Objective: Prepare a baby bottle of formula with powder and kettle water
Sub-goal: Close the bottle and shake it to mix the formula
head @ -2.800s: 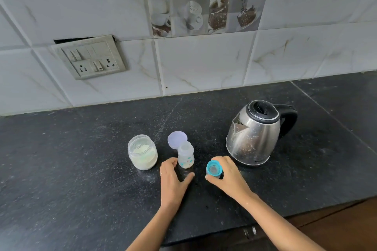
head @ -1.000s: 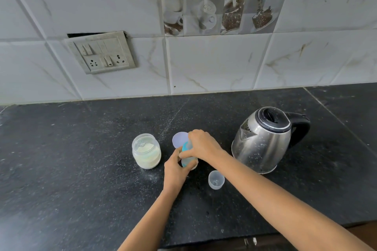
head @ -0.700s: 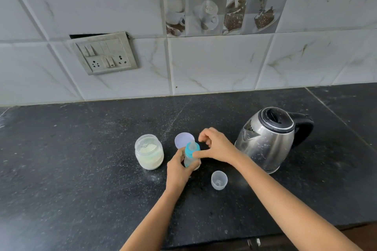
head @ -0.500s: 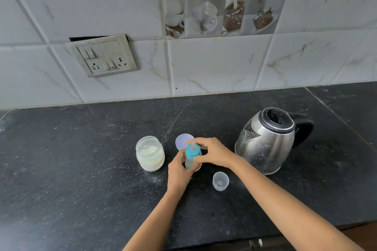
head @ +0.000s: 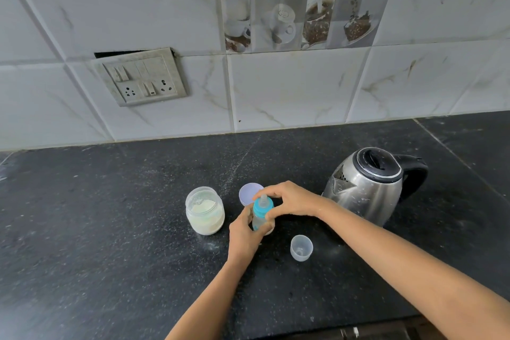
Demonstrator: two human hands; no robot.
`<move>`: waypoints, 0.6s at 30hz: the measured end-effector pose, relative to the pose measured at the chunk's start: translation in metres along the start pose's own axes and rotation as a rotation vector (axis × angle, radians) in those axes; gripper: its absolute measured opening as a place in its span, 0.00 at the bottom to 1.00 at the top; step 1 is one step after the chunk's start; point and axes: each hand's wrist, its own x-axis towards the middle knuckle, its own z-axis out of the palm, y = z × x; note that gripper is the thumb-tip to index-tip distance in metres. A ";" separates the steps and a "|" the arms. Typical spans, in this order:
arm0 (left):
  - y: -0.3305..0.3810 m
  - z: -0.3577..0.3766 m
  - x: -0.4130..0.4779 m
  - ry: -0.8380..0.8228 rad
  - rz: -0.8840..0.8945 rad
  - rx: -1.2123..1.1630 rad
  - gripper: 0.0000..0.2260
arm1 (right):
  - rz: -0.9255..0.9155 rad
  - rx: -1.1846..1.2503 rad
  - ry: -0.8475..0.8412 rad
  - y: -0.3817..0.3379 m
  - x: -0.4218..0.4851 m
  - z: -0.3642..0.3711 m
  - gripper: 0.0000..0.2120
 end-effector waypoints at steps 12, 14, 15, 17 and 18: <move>0.000 0.005 -0.003 0.053 0.028 0.016 0.16 | 0.313 -0.327 0.775 -0.028 -0.008 0.092 0.22; 0.000 0.006 -0.003 0.066 0.020 0.001 0.16 | 0.350 -0.354 0.827 -0.033 -0.006 0.101 0.21; 0.000 0.006 -0.003 0.069 0.012 -0.009 0.16 | 0.376 -0.389 0.815 -0.034 -0.005 0.102 0.21; -0.001 0.004 -0.002 0.055 0.006 -0.023 0.16 | 0.404 -0.451 0.725 -0.033 -0.007 0.091 0.22; -0.001 0.003 -0.001 0.038 0.009 -0.025 0.18 | 0.390 -0.421 0.670 -0.030 -0.009 0.081 0.24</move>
